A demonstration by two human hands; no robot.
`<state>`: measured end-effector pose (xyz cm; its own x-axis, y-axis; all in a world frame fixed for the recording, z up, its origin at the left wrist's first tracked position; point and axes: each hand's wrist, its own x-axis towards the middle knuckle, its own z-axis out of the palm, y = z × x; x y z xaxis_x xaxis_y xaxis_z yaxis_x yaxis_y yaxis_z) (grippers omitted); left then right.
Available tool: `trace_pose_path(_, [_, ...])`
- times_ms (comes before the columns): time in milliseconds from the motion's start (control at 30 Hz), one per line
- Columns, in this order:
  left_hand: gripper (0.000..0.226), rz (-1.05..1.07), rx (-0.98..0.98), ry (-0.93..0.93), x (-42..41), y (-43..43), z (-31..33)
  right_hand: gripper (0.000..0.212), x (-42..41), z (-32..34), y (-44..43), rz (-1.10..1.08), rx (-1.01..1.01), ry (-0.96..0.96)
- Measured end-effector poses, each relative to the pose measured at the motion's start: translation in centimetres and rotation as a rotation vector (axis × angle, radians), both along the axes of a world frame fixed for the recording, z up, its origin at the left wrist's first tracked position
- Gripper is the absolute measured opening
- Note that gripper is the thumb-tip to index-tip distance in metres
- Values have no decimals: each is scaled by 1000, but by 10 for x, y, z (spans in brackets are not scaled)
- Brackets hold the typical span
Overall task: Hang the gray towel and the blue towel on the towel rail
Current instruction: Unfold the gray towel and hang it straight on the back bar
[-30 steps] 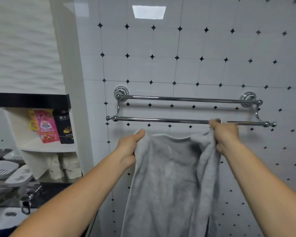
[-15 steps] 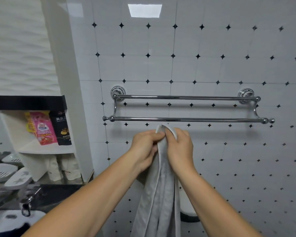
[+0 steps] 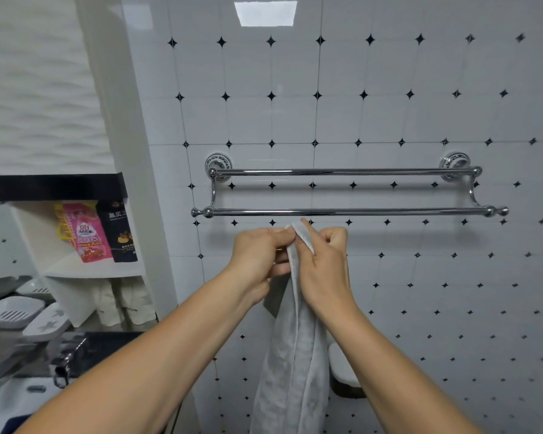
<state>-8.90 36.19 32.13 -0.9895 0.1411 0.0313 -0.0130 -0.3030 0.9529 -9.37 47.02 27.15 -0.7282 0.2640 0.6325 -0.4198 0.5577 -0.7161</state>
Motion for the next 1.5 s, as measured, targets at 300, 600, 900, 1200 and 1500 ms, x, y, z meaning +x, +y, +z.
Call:
trace_pose_path(300, [14, 35, -76, 65, -3, -2, 3, 46, 7, 3, 9, 18, 275, -11])
trace_pose_path(600, [7, 27, -209, 107, -8, -11, 1, 67, 16, 2, 23, 300, 304, -162])
trace_pose_path(900, [17, -302, -290, 305, -25, -40, 25, 30, 8, 16, 51, 659, 43, -305])
trace_pose_path(1200, [22, 18, -274, 328, -45, -77, 27, 24, 10, -20, 94, 308, 750, -833])
trace_pose_path(1500, [22, 214, -456, 318, -62, -118, 24, 36, 2, 6, 160, -78, 565, -729])
